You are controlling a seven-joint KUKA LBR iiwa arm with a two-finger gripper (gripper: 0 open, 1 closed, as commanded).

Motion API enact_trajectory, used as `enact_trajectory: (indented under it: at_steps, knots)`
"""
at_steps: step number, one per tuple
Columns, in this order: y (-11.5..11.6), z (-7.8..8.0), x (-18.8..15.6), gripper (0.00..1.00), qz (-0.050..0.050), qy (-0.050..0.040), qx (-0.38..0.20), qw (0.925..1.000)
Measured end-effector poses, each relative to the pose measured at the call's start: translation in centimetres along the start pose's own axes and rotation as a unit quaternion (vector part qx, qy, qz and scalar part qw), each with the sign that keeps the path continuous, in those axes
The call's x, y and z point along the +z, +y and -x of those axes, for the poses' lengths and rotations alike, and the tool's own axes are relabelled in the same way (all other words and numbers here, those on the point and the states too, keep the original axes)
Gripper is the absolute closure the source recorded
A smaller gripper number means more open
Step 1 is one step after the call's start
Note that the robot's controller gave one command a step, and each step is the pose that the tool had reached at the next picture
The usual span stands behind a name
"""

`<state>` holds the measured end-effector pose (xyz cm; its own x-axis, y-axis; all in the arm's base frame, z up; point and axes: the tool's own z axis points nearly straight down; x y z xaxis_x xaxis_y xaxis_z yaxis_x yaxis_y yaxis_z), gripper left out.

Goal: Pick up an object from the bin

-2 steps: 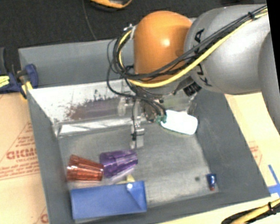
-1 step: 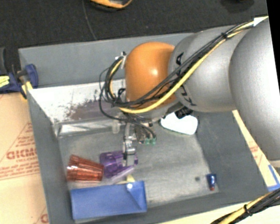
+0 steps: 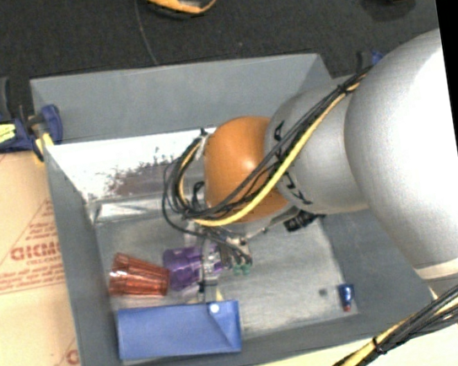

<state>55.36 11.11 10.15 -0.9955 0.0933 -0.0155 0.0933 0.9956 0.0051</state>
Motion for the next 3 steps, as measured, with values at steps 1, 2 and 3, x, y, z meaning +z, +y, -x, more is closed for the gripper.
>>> enact_trajectory:
  at_steps: [1, 2, 3]
  knots:
    - [0.8, -4.5, 1.1, 0.0, 0.004, -0.0169, 0.061, 0.998]
    - [0.8, -1.6, 2.5, 0.0, 0.001, -0.004, 0.064, 0.9979]
    - [-0.3, -5.9, 2.2, 1.0, 0.005, -0.0137, 0.085, 0.9963]
